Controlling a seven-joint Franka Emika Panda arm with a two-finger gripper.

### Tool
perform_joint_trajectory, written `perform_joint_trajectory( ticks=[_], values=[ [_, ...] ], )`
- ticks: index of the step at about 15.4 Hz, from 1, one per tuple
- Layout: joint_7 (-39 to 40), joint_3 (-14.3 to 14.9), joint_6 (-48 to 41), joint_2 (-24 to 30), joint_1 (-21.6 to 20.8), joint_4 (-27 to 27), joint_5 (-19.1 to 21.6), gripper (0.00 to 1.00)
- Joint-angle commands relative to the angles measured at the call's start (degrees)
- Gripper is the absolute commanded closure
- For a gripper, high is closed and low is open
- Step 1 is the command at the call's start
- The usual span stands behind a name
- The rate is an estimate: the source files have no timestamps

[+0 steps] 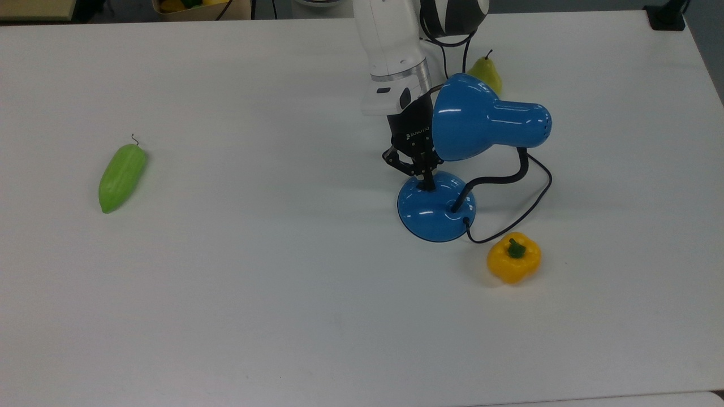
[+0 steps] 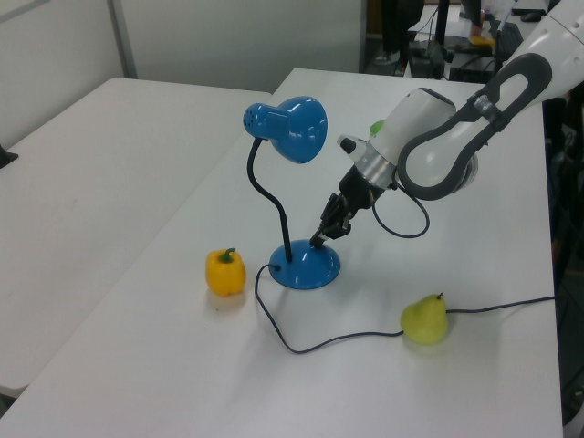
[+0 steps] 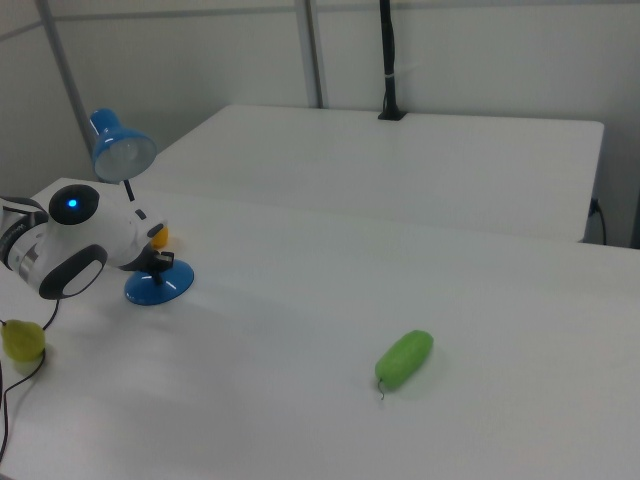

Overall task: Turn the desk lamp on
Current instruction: 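Press down on the lamp base switch with the gripper tip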

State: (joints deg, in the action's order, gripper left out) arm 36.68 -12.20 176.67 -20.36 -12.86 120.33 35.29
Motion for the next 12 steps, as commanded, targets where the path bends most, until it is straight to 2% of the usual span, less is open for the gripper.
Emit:
perform_joint_trajectory(
  ticks=[1,6,12],
  values=[
    [1.2,-0.5,1.6,-0.8,0.2,0.5,0.3,1.0],
    [1.2,-0.5,1.6,-2.0,0.2,0.5,0.3,1.0],
    [-1.5,-0.5,1.2,1.4,0.6,0.6,1.0,1.0]
  ],
)
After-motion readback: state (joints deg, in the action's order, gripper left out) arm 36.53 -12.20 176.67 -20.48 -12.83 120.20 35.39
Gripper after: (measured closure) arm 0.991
